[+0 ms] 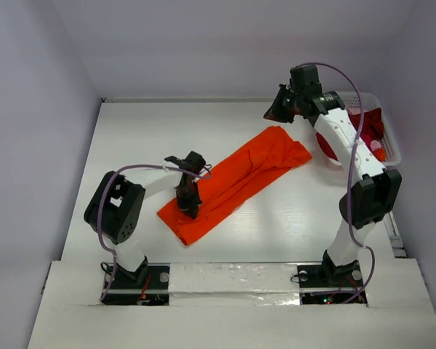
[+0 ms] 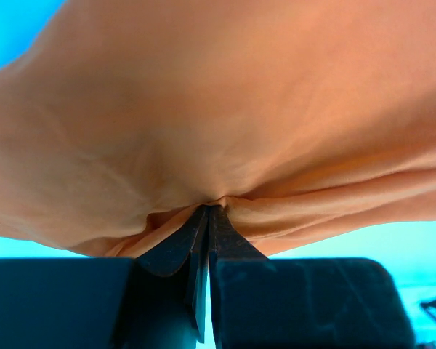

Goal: Fold and stack the t-shirts
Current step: Fold the tshirt

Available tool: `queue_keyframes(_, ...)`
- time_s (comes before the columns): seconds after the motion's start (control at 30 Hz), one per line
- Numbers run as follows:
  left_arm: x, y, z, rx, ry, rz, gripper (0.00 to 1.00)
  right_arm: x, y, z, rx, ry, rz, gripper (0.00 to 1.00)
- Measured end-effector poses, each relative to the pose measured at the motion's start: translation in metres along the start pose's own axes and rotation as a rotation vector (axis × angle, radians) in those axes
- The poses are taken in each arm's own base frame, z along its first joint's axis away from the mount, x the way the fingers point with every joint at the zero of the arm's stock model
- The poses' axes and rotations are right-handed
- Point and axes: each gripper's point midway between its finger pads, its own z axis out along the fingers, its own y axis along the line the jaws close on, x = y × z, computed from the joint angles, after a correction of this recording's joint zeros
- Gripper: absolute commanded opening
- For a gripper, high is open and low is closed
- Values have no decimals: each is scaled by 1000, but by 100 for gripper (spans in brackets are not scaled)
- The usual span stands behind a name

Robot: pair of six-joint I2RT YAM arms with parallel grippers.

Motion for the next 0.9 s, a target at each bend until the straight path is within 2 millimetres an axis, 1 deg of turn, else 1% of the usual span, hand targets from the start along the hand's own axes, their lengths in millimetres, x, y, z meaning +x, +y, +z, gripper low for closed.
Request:
queue_keyframes(0.13,34,-12,3,4,28,51,0,14,-6,-19,3,7,-3,0)
queue_keyframes(0.37,104,-45,8,21,99,195,0,42,-25,-32,26,38,-5,0)
queue_keyframes(0.5,149,-65,12,19,171,307,0,48,-28,-46,20,25,-11,0)
queue_keyframes(0.6,174,-79,13,1,217,390,0,49,-27,-55,7,8,-15,0)
queue_keyframes(0.67,187,-87,14,-18,234,447,0,50,-27,-59,-2,-2,-18,0)
queue_keyframes(0.7,189,-89,13,-30,233,472,0,51,-28,-60,-2,-3,-18,0)
queue_keyframes(0.9,192,-106,11,-72,201,573,0,58,-34,-58,9,10,-16,0)
